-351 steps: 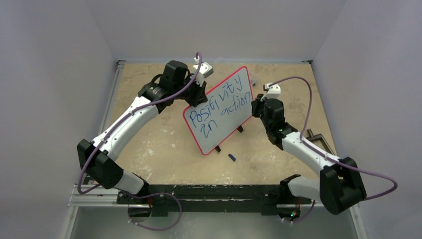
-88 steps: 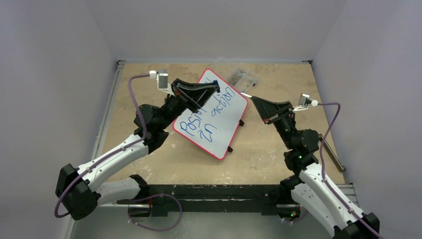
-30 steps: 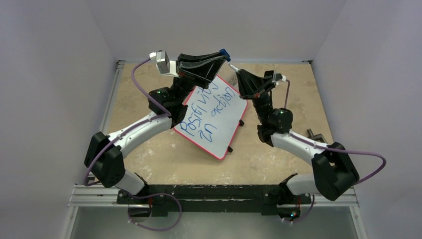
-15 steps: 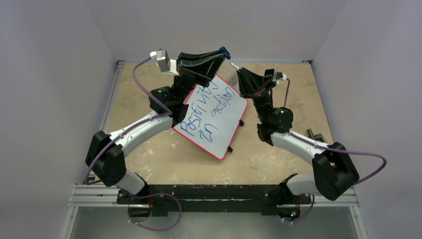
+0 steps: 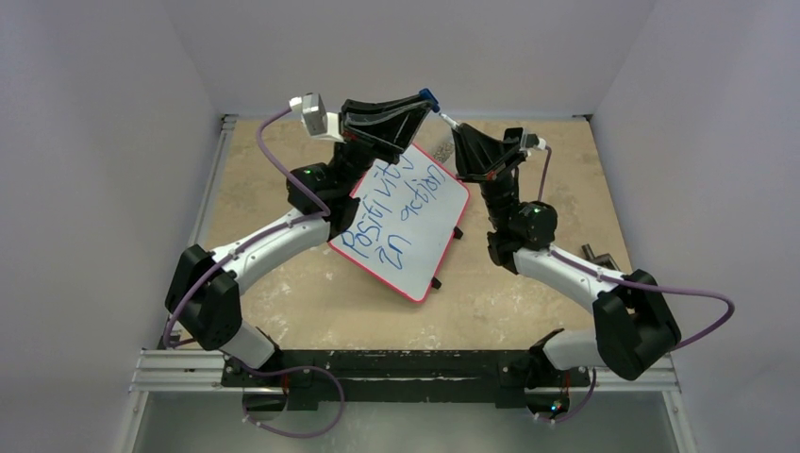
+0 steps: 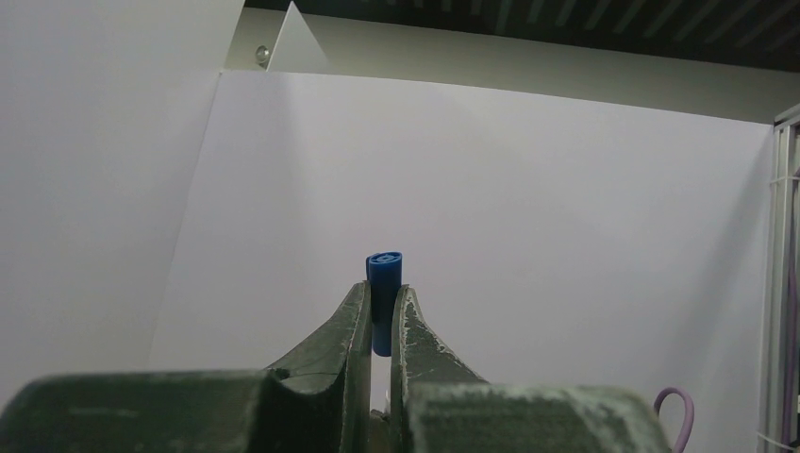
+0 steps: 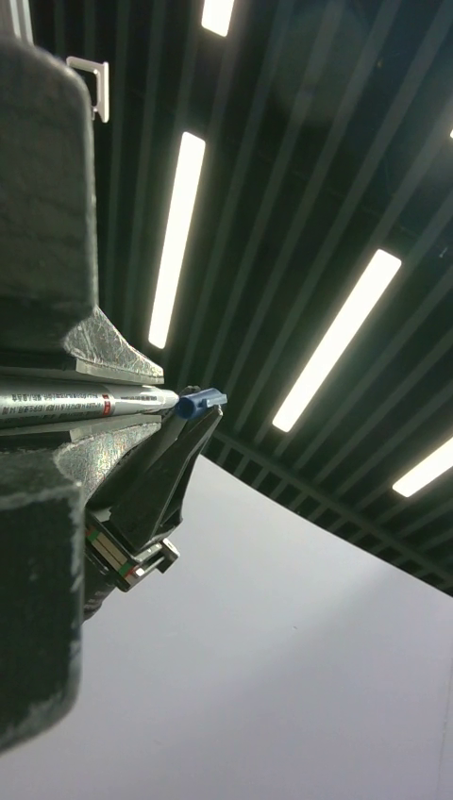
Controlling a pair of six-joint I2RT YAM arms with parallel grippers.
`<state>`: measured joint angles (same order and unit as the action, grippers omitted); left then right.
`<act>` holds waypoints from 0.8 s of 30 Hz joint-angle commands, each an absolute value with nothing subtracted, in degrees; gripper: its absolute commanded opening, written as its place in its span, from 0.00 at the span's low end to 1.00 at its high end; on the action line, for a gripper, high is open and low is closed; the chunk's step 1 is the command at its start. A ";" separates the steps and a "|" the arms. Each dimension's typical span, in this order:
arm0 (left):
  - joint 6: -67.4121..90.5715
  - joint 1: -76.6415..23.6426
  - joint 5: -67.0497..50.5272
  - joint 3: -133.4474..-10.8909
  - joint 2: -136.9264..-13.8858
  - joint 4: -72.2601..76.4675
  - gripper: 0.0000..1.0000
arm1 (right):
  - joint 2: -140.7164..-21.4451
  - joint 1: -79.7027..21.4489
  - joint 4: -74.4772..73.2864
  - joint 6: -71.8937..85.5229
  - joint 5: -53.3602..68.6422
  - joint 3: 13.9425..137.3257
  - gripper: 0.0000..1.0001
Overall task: Write a sentence on the whiteboard
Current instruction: Close the whiteboard marker at the center of the board.
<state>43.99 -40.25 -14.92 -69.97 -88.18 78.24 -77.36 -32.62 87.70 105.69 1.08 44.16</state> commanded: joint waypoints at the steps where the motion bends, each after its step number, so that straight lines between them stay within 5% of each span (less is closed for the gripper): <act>1: 45.29 -40.10 -14.53 -72.40 -88.98 81.74 0.00 | -77.24 -32.95 98.71 106.36 0.62 47.05 0.00; 24: 44.48 -40.09 -15.25 -72.25 -87.04 81.74 0.00 | -77.36 -32.92 98.32 105.65 0.14 45.97 0.00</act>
<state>44.84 -40.25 -14.96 -70.98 -89.23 78.22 -77.38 -32.62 87.72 105.62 0.99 44.47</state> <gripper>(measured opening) 0.049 0.089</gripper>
